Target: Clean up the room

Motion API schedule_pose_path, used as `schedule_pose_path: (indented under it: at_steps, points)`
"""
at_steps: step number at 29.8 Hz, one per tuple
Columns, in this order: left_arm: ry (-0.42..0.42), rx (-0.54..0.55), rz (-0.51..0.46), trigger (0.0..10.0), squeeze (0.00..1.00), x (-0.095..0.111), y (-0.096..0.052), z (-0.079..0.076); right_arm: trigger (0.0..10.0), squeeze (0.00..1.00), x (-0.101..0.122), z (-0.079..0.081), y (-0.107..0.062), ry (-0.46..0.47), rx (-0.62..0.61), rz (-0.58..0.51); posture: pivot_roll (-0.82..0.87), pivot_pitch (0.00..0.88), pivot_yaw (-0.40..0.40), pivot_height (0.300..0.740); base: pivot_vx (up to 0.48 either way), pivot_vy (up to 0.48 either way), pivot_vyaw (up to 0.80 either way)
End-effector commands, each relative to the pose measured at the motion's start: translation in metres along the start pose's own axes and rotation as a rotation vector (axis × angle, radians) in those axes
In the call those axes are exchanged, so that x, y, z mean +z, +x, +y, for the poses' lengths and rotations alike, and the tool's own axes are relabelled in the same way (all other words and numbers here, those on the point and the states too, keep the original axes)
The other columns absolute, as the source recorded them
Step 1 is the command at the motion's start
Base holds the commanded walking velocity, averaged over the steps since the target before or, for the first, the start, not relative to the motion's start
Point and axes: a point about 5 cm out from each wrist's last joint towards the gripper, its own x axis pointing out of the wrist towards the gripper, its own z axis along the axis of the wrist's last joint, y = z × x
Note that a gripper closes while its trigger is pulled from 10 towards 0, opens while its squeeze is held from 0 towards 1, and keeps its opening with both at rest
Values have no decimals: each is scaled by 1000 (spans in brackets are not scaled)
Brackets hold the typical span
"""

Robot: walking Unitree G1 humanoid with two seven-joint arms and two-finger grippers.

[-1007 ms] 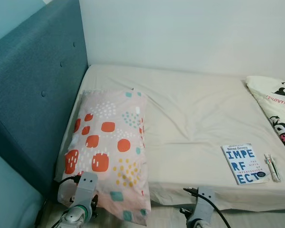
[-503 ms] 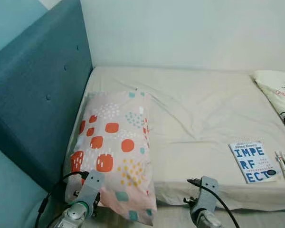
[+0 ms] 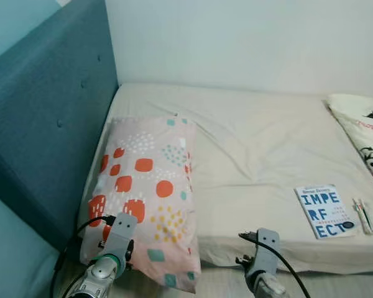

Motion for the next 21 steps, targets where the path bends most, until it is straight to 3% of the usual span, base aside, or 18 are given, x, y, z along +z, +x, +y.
schedule_pose_path:
  at_steps: [1, 2, 4, 7, 12, 21]
  points:
    - [-28, 38, 37, 10000, 0, -7, -1, 5, 10000, 0, -1, -1, 0, 38, -16, -4, 36, 6, 16, 740, 0, 0, 0]
    - [-76, 32, 31, 10000, 0, -3, 0, 4, 10000, 0, 1, 1, 0, 65, -18, -17, 51, 0, 15, 740, 0, 0, 0]
    - [-86, 27, 29, 10000, 0, -2, 0, 3, 10000, 0, 1, 1, 0, 70, -18, -21, 51, 0, 15, 740, 0, 0, 0]
    - [-60, 10, 38, 10000, 0, -4, 0, -5, 10000, 0, -7, 5, -2, 51, -12, 2, 51, 0, 13, 740, 0, 0, 0]
    - [-87, 19, 41, 10000, 0, -5, -1, -5, 10000, 0, -11, 6, -3, 45, 4, 18, 57, 0, 12, 740, 0, 0, 0]
    - [-50, -16, 65, 10000, 0, -12, -3, -9, 10000, 0, -14, 7, -4, 14, 42, 12, 61, 0, 0, 740, 0, 0, 0]
